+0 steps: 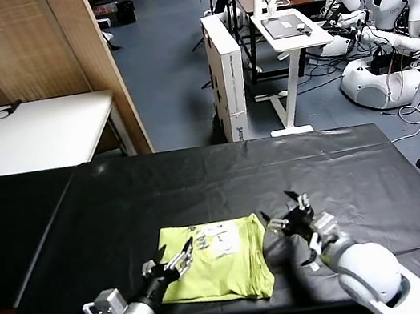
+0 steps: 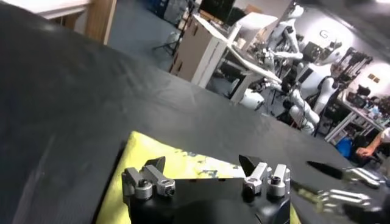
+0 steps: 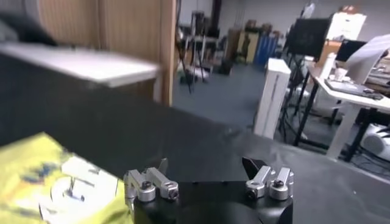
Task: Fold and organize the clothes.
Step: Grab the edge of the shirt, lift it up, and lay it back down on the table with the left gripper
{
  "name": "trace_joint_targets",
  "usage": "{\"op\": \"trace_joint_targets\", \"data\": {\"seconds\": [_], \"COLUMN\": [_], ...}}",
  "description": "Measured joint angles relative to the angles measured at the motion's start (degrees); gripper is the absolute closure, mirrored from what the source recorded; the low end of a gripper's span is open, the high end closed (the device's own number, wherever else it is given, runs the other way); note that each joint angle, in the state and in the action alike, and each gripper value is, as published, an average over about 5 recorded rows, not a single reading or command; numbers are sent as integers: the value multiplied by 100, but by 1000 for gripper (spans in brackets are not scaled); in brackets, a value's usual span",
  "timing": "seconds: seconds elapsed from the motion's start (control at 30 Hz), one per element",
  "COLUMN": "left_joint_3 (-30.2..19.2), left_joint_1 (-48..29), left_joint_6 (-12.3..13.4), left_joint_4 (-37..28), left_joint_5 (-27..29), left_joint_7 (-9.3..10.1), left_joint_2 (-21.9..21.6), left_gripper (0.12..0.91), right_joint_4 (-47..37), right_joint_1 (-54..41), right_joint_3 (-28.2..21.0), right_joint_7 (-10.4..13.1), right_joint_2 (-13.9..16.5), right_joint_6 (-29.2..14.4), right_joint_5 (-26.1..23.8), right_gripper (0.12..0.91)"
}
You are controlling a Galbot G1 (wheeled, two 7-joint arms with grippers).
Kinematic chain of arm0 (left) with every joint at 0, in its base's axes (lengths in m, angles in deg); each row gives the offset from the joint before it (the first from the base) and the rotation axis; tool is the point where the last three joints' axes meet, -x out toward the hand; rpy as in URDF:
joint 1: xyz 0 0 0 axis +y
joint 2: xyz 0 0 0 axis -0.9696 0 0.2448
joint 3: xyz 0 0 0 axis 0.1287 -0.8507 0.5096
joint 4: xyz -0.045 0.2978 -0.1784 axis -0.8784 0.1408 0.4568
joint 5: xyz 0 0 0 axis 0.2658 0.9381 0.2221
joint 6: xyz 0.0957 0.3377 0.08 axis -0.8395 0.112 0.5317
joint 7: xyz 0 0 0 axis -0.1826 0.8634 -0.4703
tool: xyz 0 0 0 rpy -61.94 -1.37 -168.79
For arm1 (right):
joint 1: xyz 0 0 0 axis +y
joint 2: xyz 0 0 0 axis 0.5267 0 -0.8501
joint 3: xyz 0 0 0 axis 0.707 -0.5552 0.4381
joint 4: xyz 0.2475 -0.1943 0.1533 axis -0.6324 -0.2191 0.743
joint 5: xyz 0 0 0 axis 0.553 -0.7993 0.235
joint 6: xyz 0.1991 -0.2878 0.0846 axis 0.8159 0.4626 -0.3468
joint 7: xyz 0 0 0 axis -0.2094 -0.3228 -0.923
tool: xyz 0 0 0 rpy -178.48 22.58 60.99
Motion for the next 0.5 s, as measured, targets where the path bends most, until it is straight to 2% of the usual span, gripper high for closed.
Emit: {"op": "trace_joint_targets", "data": {"seconds": [0.1, 0.2, 0.37, 0.5], "left_joint_3": [52, 73, 81, 109], "left_joint_1": [25, 19, 8, 35], "left_joint_6": [431, 721, 1052, 1203], "left_joint_4": [-171, -293, -527, -718], "left_joint_5": [63, 78, -4, -77], "left_joint_7": [-136, -157, -116, -65], "left_joint_2": [-23, 0, 93, 164], "left_gripper": [123, 123, 123, 123], "right_joint_4": [104, 187, 289, 319], "right_joint_1": [273, 505, 809, 949], "right_joint_3": [354, 629, 920, 965], "right_joint_7": [-51, -85, -101, -125], "right_joint_2": [6, 10, 13, 3], "right_joint_6": [-103, -176, -207, -210], "right_joint_5": [114, 187, 227, 207], "right_gripper": [118, 118, 118, 118]}}
